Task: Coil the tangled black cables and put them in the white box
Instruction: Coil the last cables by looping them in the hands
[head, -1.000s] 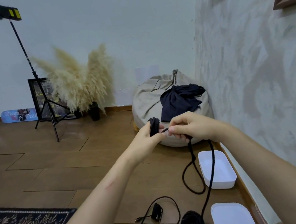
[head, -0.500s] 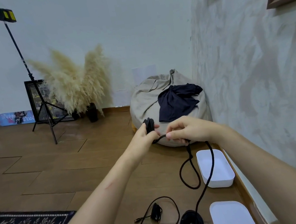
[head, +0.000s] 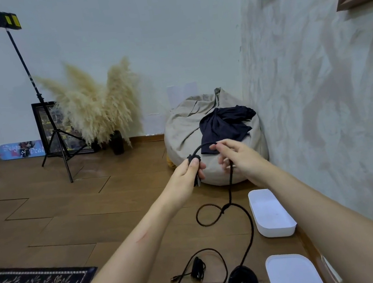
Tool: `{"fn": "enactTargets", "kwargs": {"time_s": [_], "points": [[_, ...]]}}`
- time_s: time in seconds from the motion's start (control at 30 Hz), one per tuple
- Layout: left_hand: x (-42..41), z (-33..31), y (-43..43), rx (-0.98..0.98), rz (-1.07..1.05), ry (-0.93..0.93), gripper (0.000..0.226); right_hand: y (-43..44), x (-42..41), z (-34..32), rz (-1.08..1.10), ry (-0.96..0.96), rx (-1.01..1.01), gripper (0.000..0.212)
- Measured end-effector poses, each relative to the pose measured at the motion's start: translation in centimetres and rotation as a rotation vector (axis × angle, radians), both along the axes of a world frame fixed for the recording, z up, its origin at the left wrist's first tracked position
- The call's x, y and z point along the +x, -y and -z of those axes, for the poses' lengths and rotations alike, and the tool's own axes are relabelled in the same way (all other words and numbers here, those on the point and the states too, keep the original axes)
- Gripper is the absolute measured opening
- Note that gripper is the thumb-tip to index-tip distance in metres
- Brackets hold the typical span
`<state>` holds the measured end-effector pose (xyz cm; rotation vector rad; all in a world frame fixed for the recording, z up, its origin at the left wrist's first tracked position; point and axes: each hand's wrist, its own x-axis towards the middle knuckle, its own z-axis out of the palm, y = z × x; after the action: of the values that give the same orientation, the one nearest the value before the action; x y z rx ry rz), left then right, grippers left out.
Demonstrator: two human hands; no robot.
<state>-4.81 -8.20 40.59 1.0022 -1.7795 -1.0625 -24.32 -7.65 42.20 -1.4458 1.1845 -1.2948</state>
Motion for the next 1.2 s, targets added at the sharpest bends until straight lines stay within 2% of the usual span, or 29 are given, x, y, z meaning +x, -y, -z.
{"fn": "enactTargets", "kwargs": {"time_s": [0.13, 0.23, 0.33, 0.43, 0.5, 0.6, 0.67, 0.77, 0.93, 1.1, 1.2], "points": [[0.1, -0.5, -0.6, 0.008, 0.06, -0.005, 0.038, 0.3, -0.3, -0.8, 0.088, -0.127, -0.173, 0.024], [-0.2, -1.5, -1.8, -0.017, 0.183, -0.027, 0.033, 0.2, -0.1, -1.1, 0.134, -0.193, -0.23, 0.023], [-0.4, -2.4, -2.4, -0.039, 0.237, -0.088, 0.028, 0.1, 0.9, -0.6, 0.094, -0.145, -0.194, 0.023], [-0.2, -2.9, -2.1, -0.04, 0.255, -0.178, 0.026, -0.3, 2.9, 0.0, 0.02, 0.066, -0.089, 0.021], [0.0, -3.0, -1.8, -0.037, 0.245, -0.24, 0.016, -0.5, 4.2, 0.7, 0.001, 0.039, -0.058, 0.02], [0.3, -3.2, -1.0, -0.008, 0.14, -0.346, 0.019, -0.7, 6.0, 2.0, -0.009, -0.125, 0.004, 0.024], [0.2, -3.0, -0.6, -0.037, 0.051, -0.312, 0.014, -1.2, 7.4, 2.6, -0.071, -0.191, 0.07, 0.019], [0.4, -2.7, -0.2, -0.095, -0.057, -0.246, 0.014, -2.0, 9.2, 3.1, -0.197, -0.339, 0.073, 0.024], [2.1, -1.8, 1.5, -0.166, -0.179, 0.002, 0.016, -1.4, 7.4, 0.9, -0.177, -0.563, 0.022, 0.023], [2.0, -0.5, 2.2, -0.161, -0.09, 0.261, 0.011, -1.2, 4.0, -1.8, -0.21, -0.846, -0.049, 0.015], [1.6, -0.7, 1.8, -0.043, 0.091, 0.319, 0.016, -1.2, 1.7, -2.9, -0.15, -0.982, -0.111, 0.013]]}}
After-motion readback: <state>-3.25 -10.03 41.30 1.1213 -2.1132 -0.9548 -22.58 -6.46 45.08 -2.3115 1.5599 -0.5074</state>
